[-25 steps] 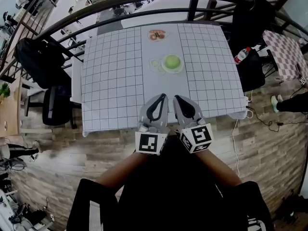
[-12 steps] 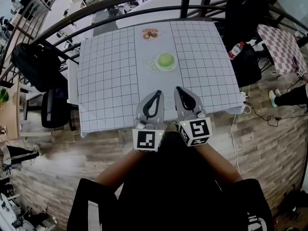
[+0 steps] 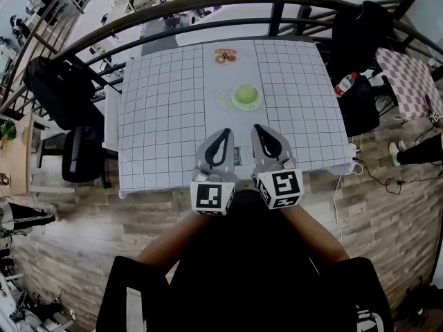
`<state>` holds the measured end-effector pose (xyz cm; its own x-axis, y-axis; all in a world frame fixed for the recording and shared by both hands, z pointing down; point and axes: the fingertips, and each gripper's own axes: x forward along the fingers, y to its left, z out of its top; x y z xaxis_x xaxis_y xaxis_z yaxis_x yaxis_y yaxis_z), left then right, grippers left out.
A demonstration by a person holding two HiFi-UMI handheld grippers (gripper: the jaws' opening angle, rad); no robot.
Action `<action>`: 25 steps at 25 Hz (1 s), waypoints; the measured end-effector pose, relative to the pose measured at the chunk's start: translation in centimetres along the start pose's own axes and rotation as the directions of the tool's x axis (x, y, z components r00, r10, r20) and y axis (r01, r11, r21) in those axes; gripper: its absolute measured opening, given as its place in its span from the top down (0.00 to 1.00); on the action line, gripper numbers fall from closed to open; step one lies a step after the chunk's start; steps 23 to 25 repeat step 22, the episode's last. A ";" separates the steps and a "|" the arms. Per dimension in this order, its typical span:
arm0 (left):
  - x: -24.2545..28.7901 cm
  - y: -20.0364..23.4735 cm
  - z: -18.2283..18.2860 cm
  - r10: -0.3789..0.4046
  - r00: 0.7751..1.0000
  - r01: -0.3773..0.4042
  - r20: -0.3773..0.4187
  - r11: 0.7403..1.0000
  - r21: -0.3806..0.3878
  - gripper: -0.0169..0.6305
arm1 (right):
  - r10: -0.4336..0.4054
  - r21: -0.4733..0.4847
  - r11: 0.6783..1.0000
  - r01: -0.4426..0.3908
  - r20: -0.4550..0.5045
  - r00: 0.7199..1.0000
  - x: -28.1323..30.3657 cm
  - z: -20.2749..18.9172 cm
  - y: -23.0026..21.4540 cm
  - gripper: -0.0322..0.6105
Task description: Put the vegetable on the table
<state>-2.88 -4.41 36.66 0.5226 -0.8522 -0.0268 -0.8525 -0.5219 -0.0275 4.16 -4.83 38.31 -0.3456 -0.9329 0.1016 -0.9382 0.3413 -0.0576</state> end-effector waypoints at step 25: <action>-1.5 3.0 -1.1 0.005 1.000 -0.005 0.003 1.000 -0.020 0.96 | 0.010 -0.035 0.999 -0.011 -0.022 1.000 1.2 -1.0 3.2 0.95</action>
